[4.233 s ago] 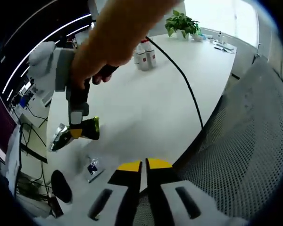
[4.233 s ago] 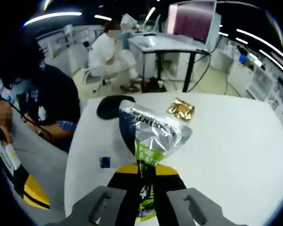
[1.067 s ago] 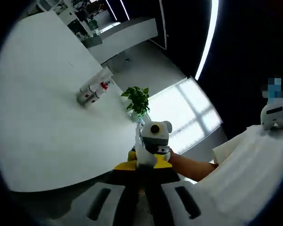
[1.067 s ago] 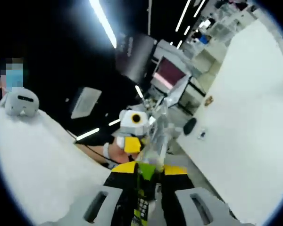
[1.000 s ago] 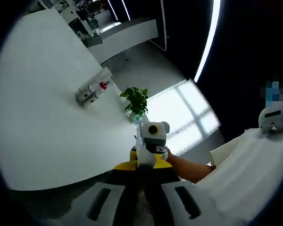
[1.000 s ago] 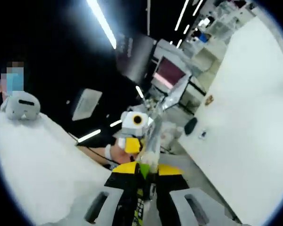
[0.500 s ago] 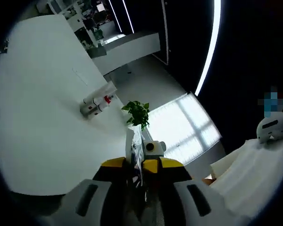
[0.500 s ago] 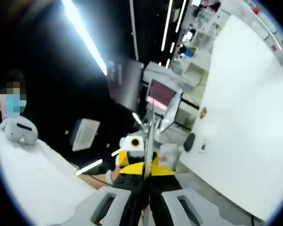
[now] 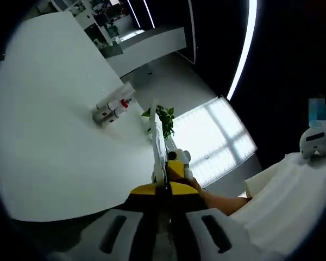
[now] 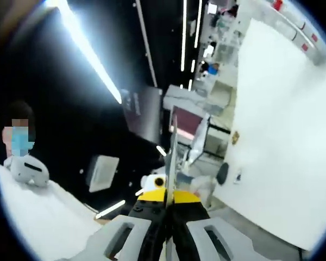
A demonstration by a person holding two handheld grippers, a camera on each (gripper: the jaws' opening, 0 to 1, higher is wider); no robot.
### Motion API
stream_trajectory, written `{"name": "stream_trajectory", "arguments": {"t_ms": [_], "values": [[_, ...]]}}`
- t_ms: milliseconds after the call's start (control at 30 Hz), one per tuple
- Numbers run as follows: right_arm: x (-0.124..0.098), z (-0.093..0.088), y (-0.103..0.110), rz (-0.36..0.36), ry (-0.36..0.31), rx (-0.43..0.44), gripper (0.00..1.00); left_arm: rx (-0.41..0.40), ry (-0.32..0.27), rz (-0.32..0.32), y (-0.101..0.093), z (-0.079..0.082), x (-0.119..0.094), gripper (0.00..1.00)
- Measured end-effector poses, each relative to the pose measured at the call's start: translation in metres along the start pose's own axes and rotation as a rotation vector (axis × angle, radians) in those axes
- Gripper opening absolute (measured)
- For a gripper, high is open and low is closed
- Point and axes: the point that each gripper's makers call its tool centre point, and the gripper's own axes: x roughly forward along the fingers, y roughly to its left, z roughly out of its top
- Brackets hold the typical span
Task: Arrange the skincare products in the storage area until every visible bottle or jar stands upright without overlapping.
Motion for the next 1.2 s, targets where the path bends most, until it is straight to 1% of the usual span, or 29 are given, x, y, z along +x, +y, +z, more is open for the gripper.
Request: {"name": "stream_trajectory", "arguments": {"t_ms": [67,100,133,167,200,267,300,367,433,467,500,533,567,600,633,667,700,733,767,800,867,933,967,1033,1067,1100,1133,1200], "values": [[-0.002,0.001,0.003,0.01,-0.008,0.014,0.0,0.007,-0.003,-0.006,-0.002,0.001,0.0,0.0],[-0.004,0.001,0.001,0.013,-0.014,0.037,0.0,0.004,-0.006,-0.008,-0.003,0.002,0.0,0.0],[-0.004,0.001,0.001,0.015,-0.015,0.05,0.0,-0.005,-0.012,-0.011,-0.005,0.003,0.0,0.0],[-0.003,0.001,0.002,0.015,-0.018,0.061,0.0,-0.033,-0.032,-0.022,-0.008,0.005,0.001,0.0],[-0.003,0.002,0.004,0.02,-0.022,0.075,0.0,-0.042,-0.044,-0.012,-0.007,0.007,0.001,0.0],[-0.004,0.003,0.003,0.015,-0.02,0.063,0.0,-0.051,-0.064,0.017,-0.007,0.007,0.002,0.0],[-0.004,0.003,0.004,0.015,-0.01,0.059,0.0,-0.052,-0.066,0.019,-0.008,0.006,0.002,0.0],[-0.007,-0.004,0.009,0.03,0.05,0.072,0.0,-0.055,-0.09,0.034,-0.01,0.007,0.003,0.0],[-0.009,-0.012,0.005,0.005,0.111,0.062,0.05,-0.053,-0.121,0.041,-0.012,0.009,0.002,0.0],[-0.009,-0.02,0.002,-0.02,0.162,0.045,0.1,-0.058,-0.143,0.053,-0.01,0.012,0.0,0.0],[-0.008,-0.025,0.002,-0.022,0.194,0.033,0.12,-0.067,-0.177,0.069,-0.007,0.017,-0.002,0.0],[-0.007,-0.03,0.006,-0.009,0.227,0.027,0.11,-0.071,-0.191,0.073,-0.006,0.02,-0.005,0.0],[-0.005,-0.03,0.011,0.013,0.235,0.008,0.04,-0.083,-0.188,0.085,-0.002,0.02,-0.008,0.0],[-0.002,-0.025,0.018,0.046,0.224,-0.005,0.0,-0.087,-0.191,0.097,0.001,0.021,-0.01,0.0],[0.001,-0.022,0.015,0.012,0.218,0.013,0.0,-0.081,-0.213,0.08,-0.001,0.024,-0.011,0.0],[0.005,-0.019,0.013,0.008,0.215,-0.015,0.0,-0.078,-0.252,0.076,-0.002,0.031,-0.012,0.0],[0.009,-0.017,0.014,0.014,0.21,-0.019,0.0,-0.052,-0.288,0.079,-0.001,0.037,-0.014,0.0],[0.014,-0.014,0.014,0.017,0.198,-0.015,0.0,-0.021,-0.319,0.065,-0.003,0.041,-0.017,0.0],[0.018,-0.013,0.014,0.015,0.186,-0.019,0.0,-0.017,-0.324,0.058,-0.004,0.042,-0.017,0.0],[0.024,-0.013,0.014,0.015,0.174,-0.014,0.0,-0.04,-0.33,0.067,0.0,0.041,-0.02,0.0],[0.03,-0.015,0.014,0.017,0.176,0.002,0.0,-0.053,-0.341,0.054,0.0,0.043,-0.023,0.0],[0.035,-0.014,0.013,0.01,0.172,-0.007,0.0,-0.069,-0.384,0.045,0.001,0.048,-0.03,0.0],[0.037,-0.015,0.014,0.008,0.172,-0.007,0.0,-0.086,-0.394,0.043,0.002,0.05,-0.032,0.0],[0.042,-0.016,0.012,-0.005,0.168,-0.002,0.0,-0.075,-0.443,0.059,0.005,0.057,-0.038,0.0],[0.043,-0.015,0.012,-0.007,0.165,-0.005,0.0,-0.069,-0.443,0.064,0.004,0.057,-0.039,0.0],[0.044,-0.015,0.012,-0.008,0.165,-0.01,0.0,-0.065,-0.453,0.066,0.004,0.058,-0.039,0.0],[0.045,-0.015,0.01,-0.017,0.171,-0.006,0.03,-0.065,-0.457,0.069,0.005,0.059,-0.04,0.0],[0.044,-0.025,0.01,-0.029,0.225,-0.016,0.09,-0.047,-0.483,0.097,0.008,0.063,-0.042,0.0]]}}
